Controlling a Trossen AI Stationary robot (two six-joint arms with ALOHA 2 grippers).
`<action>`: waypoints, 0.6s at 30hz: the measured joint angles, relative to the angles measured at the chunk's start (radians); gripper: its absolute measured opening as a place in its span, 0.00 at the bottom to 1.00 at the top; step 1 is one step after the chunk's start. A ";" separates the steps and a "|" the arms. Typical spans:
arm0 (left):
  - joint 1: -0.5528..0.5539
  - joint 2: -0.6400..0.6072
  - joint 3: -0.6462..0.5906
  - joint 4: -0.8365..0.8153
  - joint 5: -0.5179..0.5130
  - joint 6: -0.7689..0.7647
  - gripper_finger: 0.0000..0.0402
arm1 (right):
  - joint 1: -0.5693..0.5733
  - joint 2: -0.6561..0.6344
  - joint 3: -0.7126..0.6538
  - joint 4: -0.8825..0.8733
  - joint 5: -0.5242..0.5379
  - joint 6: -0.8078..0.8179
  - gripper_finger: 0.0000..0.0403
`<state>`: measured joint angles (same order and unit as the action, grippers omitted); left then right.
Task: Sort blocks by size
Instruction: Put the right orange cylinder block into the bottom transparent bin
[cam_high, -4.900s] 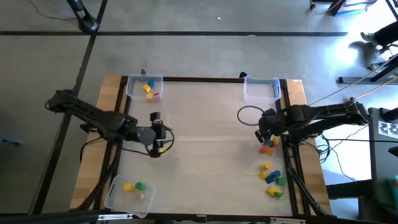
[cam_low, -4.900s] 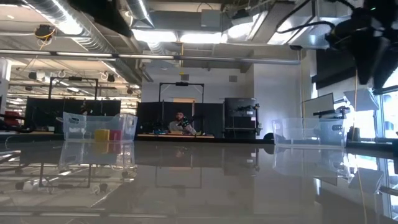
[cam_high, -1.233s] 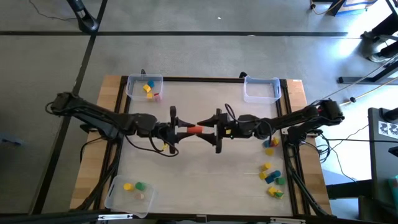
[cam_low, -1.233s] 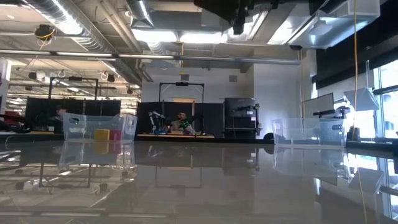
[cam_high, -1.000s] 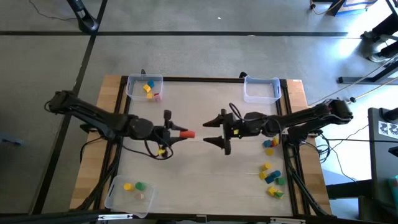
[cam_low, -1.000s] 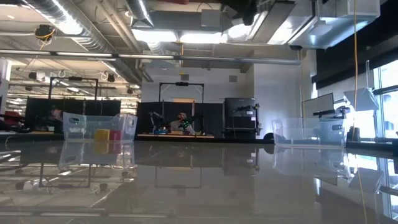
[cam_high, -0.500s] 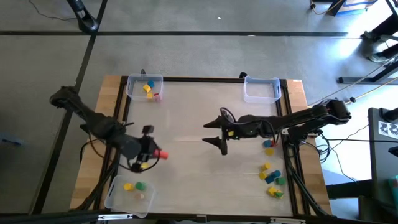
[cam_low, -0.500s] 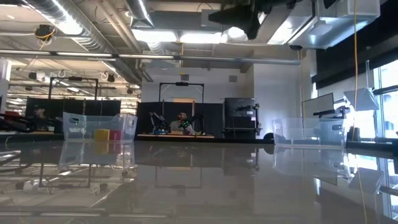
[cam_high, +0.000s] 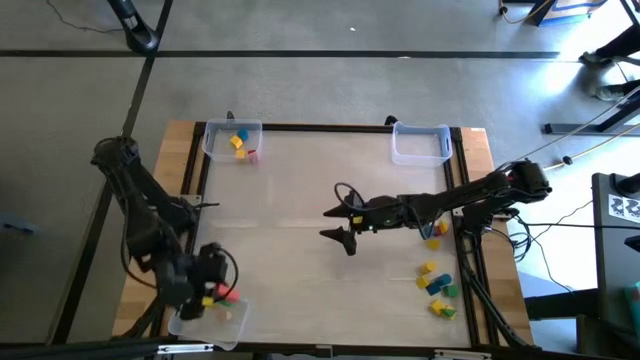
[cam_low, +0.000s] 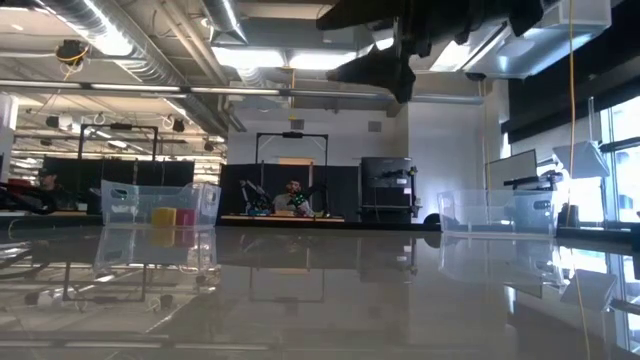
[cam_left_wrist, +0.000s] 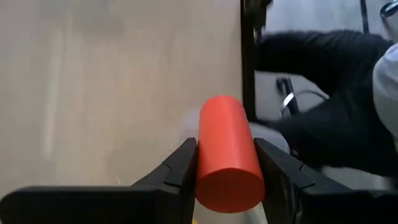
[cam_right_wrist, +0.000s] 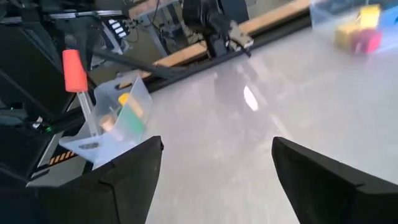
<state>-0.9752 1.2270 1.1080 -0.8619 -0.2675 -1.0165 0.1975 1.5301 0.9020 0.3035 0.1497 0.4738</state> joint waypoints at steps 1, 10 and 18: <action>-0.022 0.017 0.000 -0.002 0.018 -0.050 0.29 | 0.008 0.007 0.000 0.000 0.001 0.011 0.75; -0.186 0.174 0.000 -0.007 0.143 -0.441 0.29 | 0.074 0.020 0.000 0.020 0.090 0.027 0.75; -0.229 0.307 0.000 -0.016 0.204 -0.547 0.29 | 0.086 0.020 0.000 0.044 0.094 0.036 0.75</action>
<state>-1.2045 1.5340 1.1080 -0.8776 -0.0634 -1.5638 0.2836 1.5505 0.9024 0.3474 0.2436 0.5100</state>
